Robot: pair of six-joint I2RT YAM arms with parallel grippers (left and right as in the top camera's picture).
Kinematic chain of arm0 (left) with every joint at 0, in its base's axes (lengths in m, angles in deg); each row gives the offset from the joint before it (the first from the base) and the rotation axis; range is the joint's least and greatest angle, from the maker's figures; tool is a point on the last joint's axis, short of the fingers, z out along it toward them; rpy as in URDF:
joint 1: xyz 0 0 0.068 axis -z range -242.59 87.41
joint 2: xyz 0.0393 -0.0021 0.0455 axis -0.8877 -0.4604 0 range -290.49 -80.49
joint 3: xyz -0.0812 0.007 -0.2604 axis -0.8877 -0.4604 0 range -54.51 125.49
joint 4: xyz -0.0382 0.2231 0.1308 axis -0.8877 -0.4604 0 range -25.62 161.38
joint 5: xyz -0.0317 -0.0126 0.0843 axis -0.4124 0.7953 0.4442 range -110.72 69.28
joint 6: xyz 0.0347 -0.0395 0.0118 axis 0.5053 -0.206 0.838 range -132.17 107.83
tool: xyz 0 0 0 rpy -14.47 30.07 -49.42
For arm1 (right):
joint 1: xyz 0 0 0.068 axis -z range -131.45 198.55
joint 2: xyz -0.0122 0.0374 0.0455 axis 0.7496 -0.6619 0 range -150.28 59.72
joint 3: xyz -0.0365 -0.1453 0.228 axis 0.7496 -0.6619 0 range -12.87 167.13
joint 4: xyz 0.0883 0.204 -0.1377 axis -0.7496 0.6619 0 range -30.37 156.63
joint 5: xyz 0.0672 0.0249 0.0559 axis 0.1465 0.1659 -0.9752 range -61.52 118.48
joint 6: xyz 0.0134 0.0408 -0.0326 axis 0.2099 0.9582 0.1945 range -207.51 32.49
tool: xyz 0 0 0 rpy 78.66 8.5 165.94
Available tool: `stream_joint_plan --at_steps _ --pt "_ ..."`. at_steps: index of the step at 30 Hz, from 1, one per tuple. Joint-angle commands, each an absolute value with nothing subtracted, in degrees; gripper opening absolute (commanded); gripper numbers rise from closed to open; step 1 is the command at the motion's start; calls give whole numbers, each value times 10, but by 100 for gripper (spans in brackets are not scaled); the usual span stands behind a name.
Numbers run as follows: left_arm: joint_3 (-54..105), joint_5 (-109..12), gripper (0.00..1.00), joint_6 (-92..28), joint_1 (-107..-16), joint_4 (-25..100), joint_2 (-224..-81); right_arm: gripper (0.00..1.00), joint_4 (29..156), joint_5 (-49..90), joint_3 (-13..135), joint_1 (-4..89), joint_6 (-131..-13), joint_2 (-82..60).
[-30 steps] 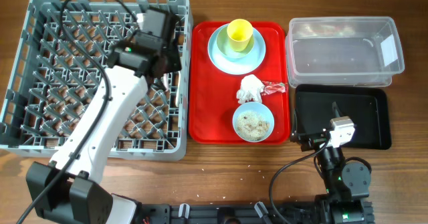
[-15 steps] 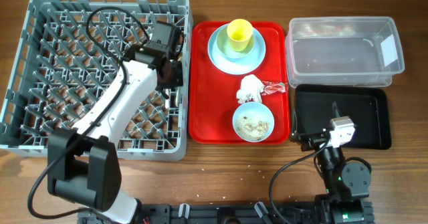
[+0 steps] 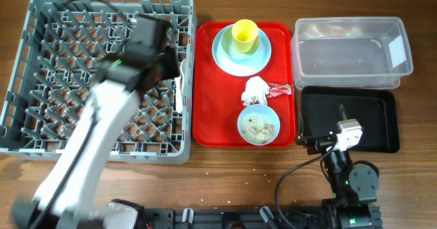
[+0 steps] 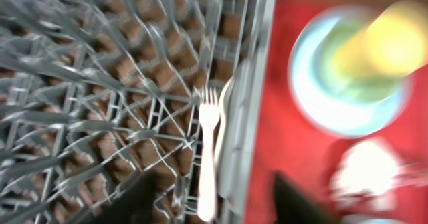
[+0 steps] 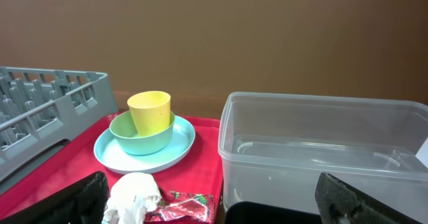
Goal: Sort waste into correct bins and load items into the dishwasher rack
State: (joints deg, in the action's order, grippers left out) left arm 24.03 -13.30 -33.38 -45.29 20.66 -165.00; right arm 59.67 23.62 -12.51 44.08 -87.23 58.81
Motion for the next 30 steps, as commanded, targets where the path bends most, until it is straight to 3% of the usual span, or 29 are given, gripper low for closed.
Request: stream_joint_plan --at_steps 1,2,3,7,30 --pt "256 -132 73 -412 -519 153 -1524 100 595 241 -126 439 -875 591" --pt "256 -132 97 -412 -551 123 -1487 100 595 241 -126 439 -875 591" --pt "256 -132 100 -412 -586 99 -1455 100 595 241 -126 439 -875 591" --pt "256 -132 100 -412 -654 64 -1380 100 595 241 -126 439 -875 591" --pt "256 -132 100 -411 -655 63 -1364 100 595 241 -126 439 -875 591"
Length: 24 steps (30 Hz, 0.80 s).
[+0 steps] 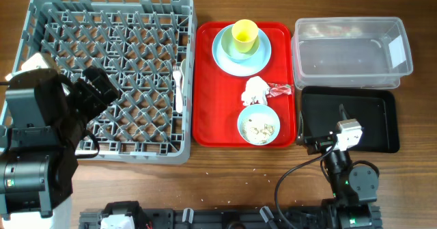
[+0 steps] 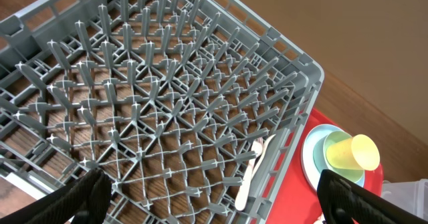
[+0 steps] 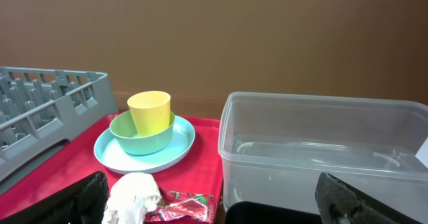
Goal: Sort waste into correct bins and load items into the dishwasher rack
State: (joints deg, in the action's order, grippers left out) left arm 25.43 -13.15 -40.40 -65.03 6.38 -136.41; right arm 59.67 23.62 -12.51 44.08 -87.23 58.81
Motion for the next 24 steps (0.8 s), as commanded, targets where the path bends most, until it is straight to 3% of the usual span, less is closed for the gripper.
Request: stream_joint_plan --at_steps 1,7,10,16,20,23,24 --pt "256 -132 100 -412 -655 63 -1364 100 595 241 -126 439 -875 591" --pt "256 -132 100 -411 -655 63 -1364 100 595 234 -126 439 -861 591" --pt "256 -132 100 -411 -655 63 -1364 100 660 187 -77 439 -750 589" --pt "256 -132 100 -412 -655 63 -1364 100 939 194 231 439 -770 447" --pt "256 -132 100 -412 -655 63 -1364 100 1214 200 554 439 -790 208" --pt "256 -132 100 -411 -655 63 -1364 100 1254 107 685 439 -709 110" --pt "256 -132 100 -411 -655 63 -1364 69 1251 62 688 439 -702 72"
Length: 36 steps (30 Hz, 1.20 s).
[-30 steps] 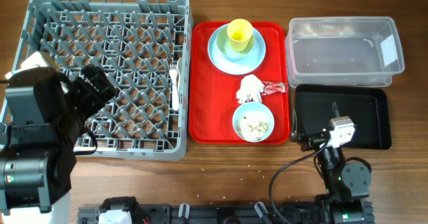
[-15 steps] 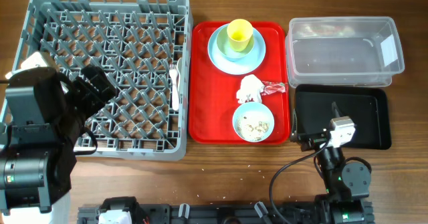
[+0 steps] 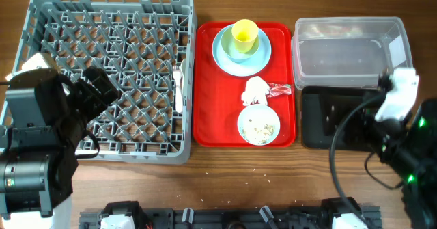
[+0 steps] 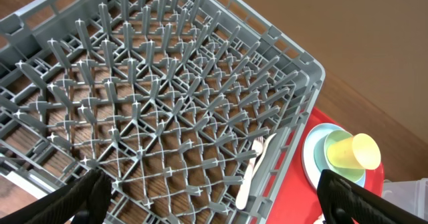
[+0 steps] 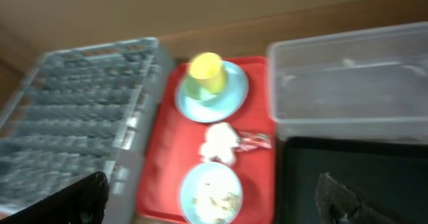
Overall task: Sort waste into correct bins and load items into the dishwasher rack
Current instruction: 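Reach the right gripper to the white napkin and grasp it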
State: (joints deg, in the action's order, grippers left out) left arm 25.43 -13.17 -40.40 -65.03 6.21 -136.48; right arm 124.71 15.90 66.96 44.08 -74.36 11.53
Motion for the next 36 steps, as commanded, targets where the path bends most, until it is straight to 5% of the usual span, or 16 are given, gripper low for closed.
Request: stream_joint_plan --at_steps 1,4,10,16,18,19,20,28,36 --pt "256 -132 100 -412 -655 63 -1364 66 1267 78 685 439 -702 51" --pt "256 -132 100 -411 -655 64 -1364 57 1321 106 662 383 -746 -39" --pt "256 -132 100 -411 -655 63 -1364 51 1243 259 654 160 -644 -202" --pt "256 -132 100 -412 -655 63 -1364 46 1182 313 654 139 -604 -338" --pt "256 -132 100 -411 -655 63 -1364 27 1171 394 654 149 -584 -361" --pt "256 -132 100 -411 -655 63 -1364 7 1179 409 654 159 -571 -369" --pt "256 -132 100 -411 -655 64 -1364 5 1189 408 654 171 -571 -374" --pt "256 -132 100 -411 -655 64 -1364 4 1155 372 460 223 -572 -380" --pt "256 -132 100 -411 -655 63 -1364 8 1027 2 455 222 -711 -380"
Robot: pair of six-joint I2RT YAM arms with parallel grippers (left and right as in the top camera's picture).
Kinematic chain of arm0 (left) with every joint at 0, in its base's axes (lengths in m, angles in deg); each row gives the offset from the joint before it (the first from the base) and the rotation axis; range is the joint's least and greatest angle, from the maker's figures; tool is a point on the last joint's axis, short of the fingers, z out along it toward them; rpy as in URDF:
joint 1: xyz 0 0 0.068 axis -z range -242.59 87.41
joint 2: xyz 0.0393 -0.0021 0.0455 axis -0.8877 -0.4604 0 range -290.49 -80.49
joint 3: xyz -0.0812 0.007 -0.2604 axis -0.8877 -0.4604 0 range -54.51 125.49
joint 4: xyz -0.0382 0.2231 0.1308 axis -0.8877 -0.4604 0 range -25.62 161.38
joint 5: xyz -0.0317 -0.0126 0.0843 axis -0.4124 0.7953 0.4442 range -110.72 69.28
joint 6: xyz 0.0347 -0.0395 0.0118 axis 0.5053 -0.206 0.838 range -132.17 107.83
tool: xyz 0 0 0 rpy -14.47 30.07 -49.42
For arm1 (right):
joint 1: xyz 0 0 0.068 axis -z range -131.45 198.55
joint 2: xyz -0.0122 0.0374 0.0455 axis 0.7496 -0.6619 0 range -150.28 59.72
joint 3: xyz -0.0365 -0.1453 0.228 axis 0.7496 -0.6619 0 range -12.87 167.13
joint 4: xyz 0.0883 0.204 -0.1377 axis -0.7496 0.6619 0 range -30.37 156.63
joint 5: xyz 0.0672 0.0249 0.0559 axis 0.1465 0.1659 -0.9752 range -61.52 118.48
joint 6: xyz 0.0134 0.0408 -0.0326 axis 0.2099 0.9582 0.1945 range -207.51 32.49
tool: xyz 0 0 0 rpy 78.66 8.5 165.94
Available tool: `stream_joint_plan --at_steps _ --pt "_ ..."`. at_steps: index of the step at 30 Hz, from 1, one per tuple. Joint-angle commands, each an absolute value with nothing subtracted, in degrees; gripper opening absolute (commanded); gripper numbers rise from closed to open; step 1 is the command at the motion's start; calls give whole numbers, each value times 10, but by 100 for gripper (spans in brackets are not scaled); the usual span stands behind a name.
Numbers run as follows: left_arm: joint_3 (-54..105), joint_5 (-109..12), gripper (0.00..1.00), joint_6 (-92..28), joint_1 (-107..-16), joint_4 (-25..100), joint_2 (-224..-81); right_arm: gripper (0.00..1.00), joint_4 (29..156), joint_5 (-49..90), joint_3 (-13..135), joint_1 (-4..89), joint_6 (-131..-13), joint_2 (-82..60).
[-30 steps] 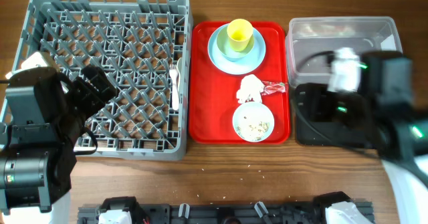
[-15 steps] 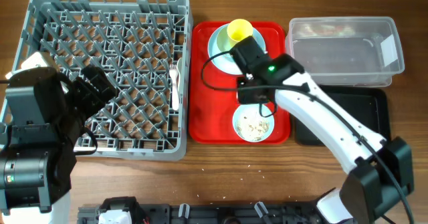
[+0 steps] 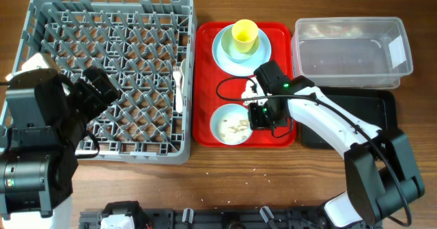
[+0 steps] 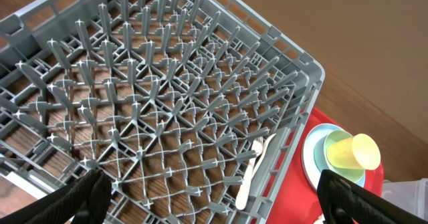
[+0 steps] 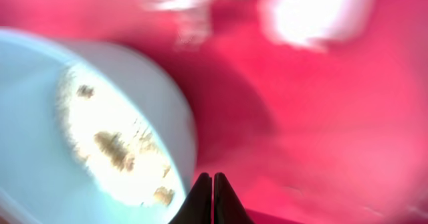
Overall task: Sort waste into correct bins and load items into the dishwasher rack
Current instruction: 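Reach the right gripper to the white napkin and grasp it, then carry the napkin into the clear plastic bin and release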
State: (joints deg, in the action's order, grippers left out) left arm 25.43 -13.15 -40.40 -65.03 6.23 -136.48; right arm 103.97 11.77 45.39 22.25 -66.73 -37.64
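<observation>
A light-blue bowl with food scraps sits at the front of the red tray. My right gripper is low on the tray, right beside the bowl's right rim, fingertips pressed together with nothing seen between them. A crumpled white napkin lies just behind it. At the tray's back a yellow cup stands in a green bowl on a blue plate. A white fork lies in the grey rack. My left gripper hangs open above the rack's front left.
A clear plastic bin stands at the back right, with a black bin in front of it. My right arm reaches across the black bin's left part and the tray's right edge.
My right arm was high over the bins with its fingers wide apart. Now it is down on the tray, fingers shut beside the bowl. The bowl sits further left on the tray.
My left arm was over the rack's right edge above the fork, and my right arm rested at the table's front. The left arm then stood back at the rack's front left and stayed. The right arm rose over the bins and now sits at the bowl.
</observation>
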Motion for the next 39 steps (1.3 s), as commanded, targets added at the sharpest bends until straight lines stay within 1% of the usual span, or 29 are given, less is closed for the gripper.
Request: stream_joint_plan --at_steps 1,2,3,5,7,9,11,15,17,22,23,24,26,30,34,37,39 --pt "256 -132 100 -412 -655 63 -1364 10 1025 8 455 222 -718 -380" --pt "256 -132 100 -411 -655 63 -1364 15 1025 22 455 223 -725 -380" --pt "256 -132 100 -411 -655 63 -1364 17 1025 82 455 223 -716 -380" --pt "256 -132 100 -411 -655 63 -1364 25 1024 203 467 223 -679 -379" --pt "256 -132 100 -412 -655 63 -1364 32 1017 237 492 223 -679 -379" --pt "256 -132 100 -412 -655 64 -1364 35 991 266 514 223 -678 -379" --pt "256 -132 100 -411 -655 64 -1364 45 939 302 513 223 -678 -380" --pt "256 -132 100 -412 -655 63 -1364 45 871 352 502 223 -654 -392" --pt "256 -132 100 -411 -655 64 -1364 45 849 340 500 223 -654 -412" --pt "256 -132 100 -412 -655 64 -1364 44 845 340 500 223 -654 -468" --pt "256 -132 100 -411 -655 63 -1364 31 845 340 500 222 -654 -470" --pt "256 -132 100 -411 -655 63 -1364 17 842 340 503 222 -659 -464" --pt "256 -132 100 -411 -655 63 -1364 4 845 332 516 222 -673 -445" --pt "256 -132 100 -411 -655 64 -1364 4 874 324 528 223 -695 -322" --pt "256 -132 100 -411 -655 64 -1364 4 910 379 528 239 -697 -194" --pt "256 -132 100 -411 -655 63 -1364 4 929 477 528 308 -695 -162" --pt "256 -132 100 -411 -655 63 -1364 4 922 479 522 370 -695 -173"
